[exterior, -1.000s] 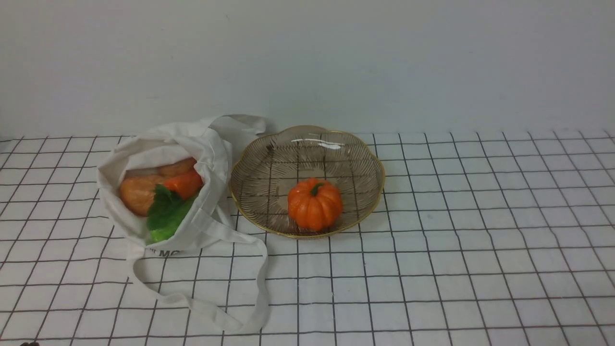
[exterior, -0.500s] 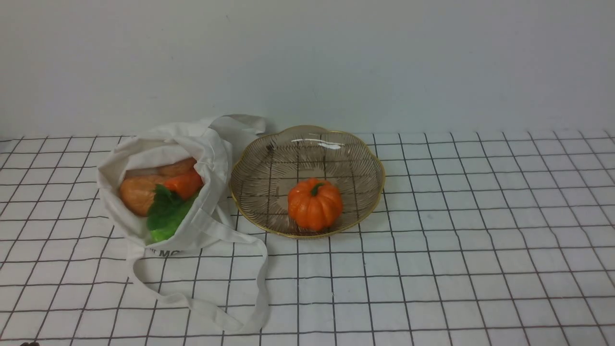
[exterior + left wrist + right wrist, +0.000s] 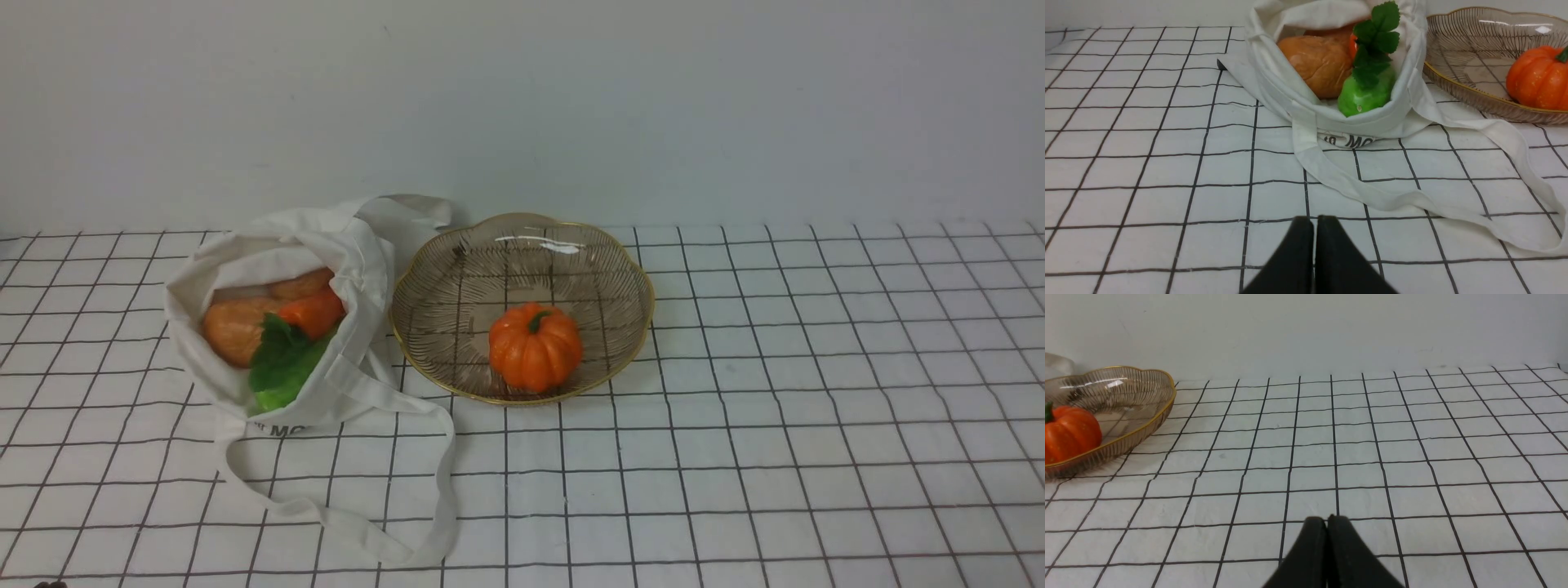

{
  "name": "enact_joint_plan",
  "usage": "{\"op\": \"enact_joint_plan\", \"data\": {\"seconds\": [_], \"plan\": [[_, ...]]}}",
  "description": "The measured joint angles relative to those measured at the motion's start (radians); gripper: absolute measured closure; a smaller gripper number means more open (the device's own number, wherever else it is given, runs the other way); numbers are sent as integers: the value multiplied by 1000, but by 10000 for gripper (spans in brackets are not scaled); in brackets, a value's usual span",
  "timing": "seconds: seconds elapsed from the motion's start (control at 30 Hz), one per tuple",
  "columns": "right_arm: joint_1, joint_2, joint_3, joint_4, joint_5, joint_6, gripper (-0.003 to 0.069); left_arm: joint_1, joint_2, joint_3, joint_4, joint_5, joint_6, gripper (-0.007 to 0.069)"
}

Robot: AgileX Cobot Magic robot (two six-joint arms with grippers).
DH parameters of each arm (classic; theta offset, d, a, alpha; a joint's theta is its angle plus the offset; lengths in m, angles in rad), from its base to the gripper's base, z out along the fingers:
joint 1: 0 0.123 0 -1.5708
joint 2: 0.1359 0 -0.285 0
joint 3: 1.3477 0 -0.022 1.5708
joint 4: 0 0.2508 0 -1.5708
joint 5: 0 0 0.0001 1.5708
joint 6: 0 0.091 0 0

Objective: Take vegetables from bag on white checkered tablecloth place on plate.
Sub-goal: 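Reach into the cloth bag toward a vegetable inside it with the left gripper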

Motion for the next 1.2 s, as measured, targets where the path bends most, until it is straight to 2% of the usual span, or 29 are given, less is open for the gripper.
{"op": "enact_joint_plan", "data": {"seconds": [0.07,0.17,0.27,0.3,0.33,0.4,0.57,0.73,0.83,0.9,0.97,1.13,1.2], "plan": [[0,0,0,0,0,0,674,0,0,0,-39,0,-29,632],[0,0,0,0,0,0,674,0,0,0,-161,0,-123,632],[0,0,0,0,0,0,674,0,0,0,-415,4,-272,632],[0,0,0,0,0,0,674,0,0,0,-433,4,-283,632],[0,0,0,0,0,0,674,0,0,0,-579,4,-355,632],[0,0,0,0,0,0,674,0,0,0,-664,-17,-377,632],[0,0,0,0,0,0,674,0,0,-22,-756,-27,-355,632],[0,0,0,0,0,0,674,0,103,-235,-724,116,-226,632],[0,0,0,0,0,0,674,0,313,-402,-611,296,-168,632],[0,0,0,0,0,0,674,0,532,-555,-496,468,-115,632],[0,0,0,0,0,0,674,0,666,-637,-425,547,-83,631],[0,0,0,0,0,0,674,0,1016,-865,-263,636,-6,596],[0,0,0,0,0,0,674,0,1151,-975,-213,645,1,551]]}}
